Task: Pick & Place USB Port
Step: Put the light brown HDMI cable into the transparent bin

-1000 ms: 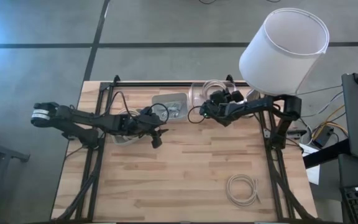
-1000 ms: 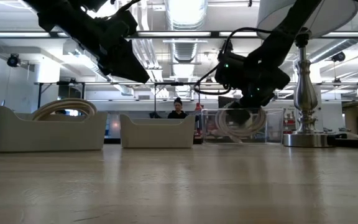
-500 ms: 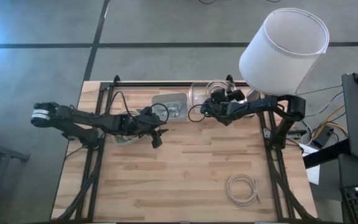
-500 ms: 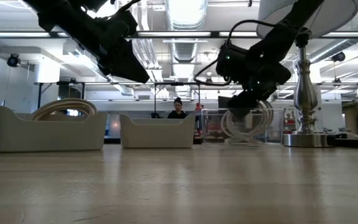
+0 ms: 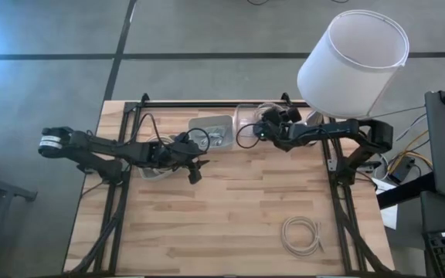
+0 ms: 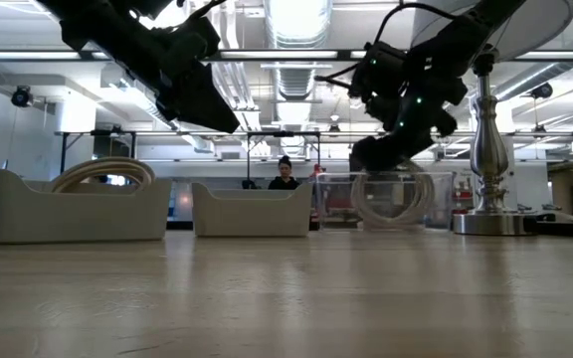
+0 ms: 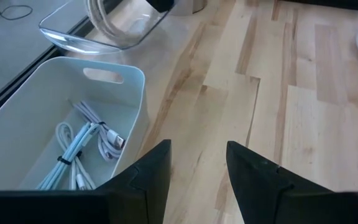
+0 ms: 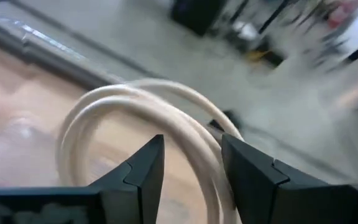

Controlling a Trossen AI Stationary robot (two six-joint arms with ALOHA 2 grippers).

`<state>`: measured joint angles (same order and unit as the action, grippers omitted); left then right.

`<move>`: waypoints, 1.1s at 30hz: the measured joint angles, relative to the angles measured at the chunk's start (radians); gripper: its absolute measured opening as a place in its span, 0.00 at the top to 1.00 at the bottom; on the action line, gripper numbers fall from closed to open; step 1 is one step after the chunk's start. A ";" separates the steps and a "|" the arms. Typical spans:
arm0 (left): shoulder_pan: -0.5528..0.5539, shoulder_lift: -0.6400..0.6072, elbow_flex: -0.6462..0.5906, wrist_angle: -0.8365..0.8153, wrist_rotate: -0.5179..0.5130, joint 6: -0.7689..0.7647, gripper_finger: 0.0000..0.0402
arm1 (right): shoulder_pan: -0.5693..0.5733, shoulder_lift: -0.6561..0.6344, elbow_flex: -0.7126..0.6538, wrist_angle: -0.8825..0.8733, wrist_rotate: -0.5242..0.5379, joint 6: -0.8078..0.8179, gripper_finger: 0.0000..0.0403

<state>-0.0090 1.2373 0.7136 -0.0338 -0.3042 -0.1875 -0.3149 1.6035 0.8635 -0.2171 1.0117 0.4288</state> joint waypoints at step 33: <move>-0.002 0.000 0.000 0.000 0.000 -0.022 0.61 | 0.270 -0.478 -0.010 -0.240 -0.612 -0.092 0.68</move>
<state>-0.0113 1.2373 0.7136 -0.0338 -0.3038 -0.2096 -0.0445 1.1256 0.8536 -0.4569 0.4002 0.3371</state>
